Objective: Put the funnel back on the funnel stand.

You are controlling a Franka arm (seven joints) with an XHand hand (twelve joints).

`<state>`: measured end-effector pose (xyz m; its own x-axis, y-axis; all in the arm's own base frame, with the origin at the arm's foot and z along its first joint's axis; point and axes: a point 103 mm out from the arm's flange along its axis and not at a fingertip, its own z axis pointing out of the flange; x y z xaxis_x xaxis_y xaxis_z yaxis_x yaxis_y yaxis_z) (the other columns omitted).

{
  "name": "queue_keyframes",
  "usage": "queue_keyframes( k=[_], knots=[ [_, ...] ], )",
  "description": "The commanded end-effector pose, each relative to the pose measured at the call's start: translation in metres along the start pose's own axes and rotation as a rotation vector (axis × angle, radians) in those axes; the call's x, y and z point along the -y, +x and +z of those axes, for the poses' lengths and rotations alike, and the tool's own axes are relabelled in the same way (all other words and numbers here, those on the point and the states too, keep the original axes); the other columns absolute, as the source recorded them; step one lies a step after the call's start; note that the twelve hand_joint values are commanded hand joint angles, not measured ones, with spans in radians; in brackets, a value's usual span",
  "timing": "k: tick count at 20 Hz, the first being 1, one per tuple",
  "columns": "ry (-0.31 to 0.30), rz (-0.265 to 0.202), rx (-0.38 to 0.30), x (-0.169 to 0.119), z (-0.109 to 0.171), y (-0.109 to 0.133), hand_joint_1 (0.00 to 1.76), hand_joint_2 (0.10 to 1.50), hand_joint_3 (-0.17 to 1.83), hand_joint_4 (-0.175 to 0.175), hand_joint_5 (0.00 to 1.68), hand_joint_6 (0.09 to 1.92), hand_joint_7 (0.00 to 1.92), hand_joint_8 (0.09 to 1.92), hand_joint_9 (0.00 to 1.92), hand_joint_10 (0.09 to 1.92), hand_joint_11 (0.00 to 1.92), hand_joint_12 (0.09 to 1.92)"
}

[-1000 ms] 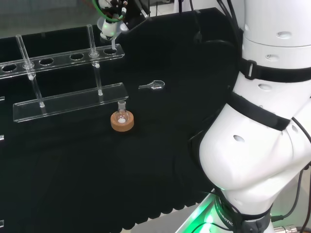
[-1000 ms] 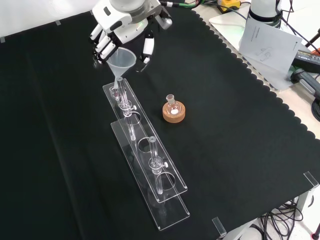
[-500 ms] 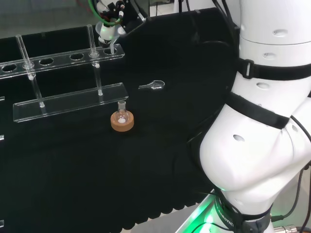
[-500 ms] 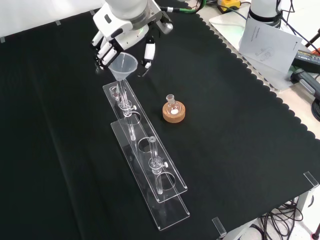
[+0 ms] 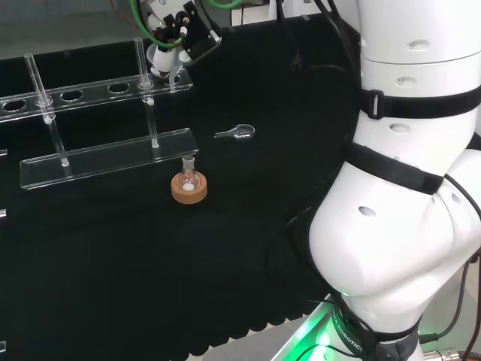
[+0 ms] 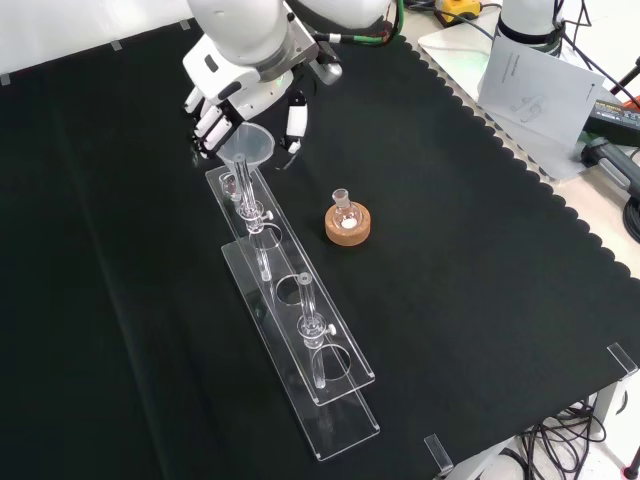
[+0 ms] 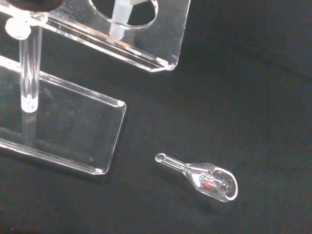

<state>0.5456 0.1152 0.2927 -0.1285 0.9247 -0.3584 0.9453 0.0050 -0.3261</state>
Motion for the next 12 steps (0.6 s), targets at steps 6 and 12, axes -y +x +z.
queue_keyframes(
  k=[6, 12],
  knots=[
    [-0.005, -0.014, -0.031, 0.022, 0.001, 0.000, 0.53, 0.68, 0.30, -0.033, 0.29, 0.09, 0.02, 0.62, 0.26, 0.71, 0.22, 1.46],
    [-0.044, 0.021, -0.043, 0.058, -0.001, -0.006, 0.50, 0.69, 0.24, -0.032, 0.26, 0.09, 0.00, 0.53, 0.19, 0.74, 0.17, 1.48]
  ],
)
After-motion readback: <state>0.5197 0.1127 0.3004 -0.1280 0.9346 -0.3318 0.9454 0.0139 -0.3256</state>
